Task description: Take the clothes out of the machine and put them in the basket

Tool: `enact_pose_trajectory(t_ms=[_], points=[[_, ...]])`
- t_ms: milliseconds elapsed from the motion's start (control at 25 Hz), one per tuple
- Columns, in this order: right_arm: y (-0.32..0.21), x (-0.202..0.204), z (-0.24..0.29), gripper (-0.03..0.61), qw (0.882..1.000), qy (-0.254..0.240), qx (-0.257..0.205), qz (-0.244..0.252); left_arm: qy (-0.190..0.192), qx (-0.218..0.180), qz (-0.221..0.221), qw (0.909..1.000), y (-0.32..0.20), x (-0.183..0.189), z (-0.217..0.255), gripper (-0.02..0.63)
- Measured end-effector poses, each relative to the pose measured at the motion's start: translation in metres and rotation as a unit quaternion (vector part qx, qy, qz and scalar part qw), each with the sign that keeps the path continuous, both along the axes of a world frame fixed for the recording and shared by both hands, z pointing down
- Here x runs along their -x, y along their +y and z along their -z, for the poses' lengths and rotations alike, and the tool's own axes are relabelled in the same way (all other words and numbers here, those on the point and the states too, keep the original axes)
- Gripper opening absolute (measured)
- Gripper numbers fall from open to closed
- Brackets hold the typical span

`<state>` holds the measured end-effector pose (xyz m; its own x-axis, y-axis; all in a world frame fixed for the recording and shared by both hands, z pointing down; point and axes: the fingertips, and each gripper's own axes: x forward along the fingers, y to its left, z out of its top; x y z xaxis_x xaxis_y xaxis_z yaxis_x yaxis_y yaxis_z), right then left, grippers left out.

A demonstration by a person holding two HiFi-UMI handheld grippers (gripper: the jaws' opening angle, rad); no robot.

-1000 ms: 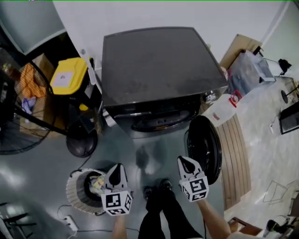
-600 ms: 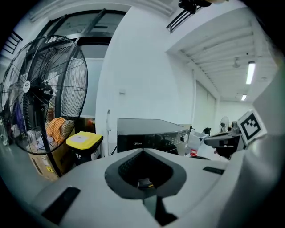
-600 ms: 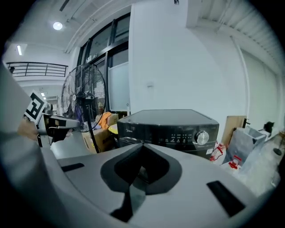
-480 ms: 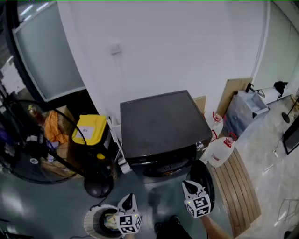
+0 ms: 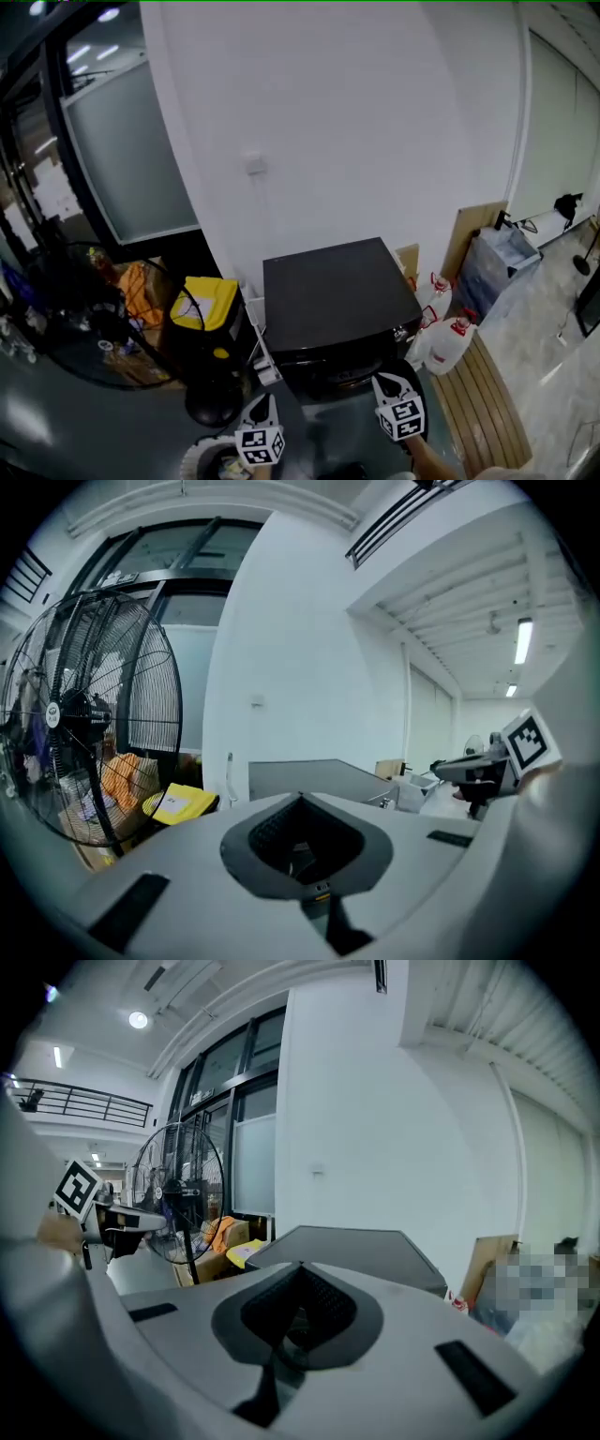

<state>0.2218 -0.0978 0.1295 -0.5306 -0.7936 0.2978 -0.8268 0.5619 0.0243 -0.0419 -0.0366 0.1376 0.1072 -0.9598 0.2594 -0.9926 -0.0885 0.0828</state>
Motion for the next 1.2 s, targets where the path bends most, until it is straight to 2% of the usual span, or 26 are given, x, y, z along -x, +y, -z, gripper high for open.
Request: enact_pose_trajectory(t_ms=[360,560,1200], points=[[-0.008,-0.020,0.036,0.021,0.999,-0.002,-0.028,-0.017,-0.014,-0.031,0.007,0.9994,-0.006,0.004,0.043,0.018],[-0.015,-0.022,0.043,0.021,0.999,0.002,-0.038,-0.017,-0.025,-0.041,0.006,0.9988,-0.007,0.006,0.048,0.018],[-0.035,-0.016,0.043,0.021,1.000,0.002,-0.027,-0.014,-0.018,-0.026,-0.002,0.9995,-0.025,-0.007,0.038,0.018]])
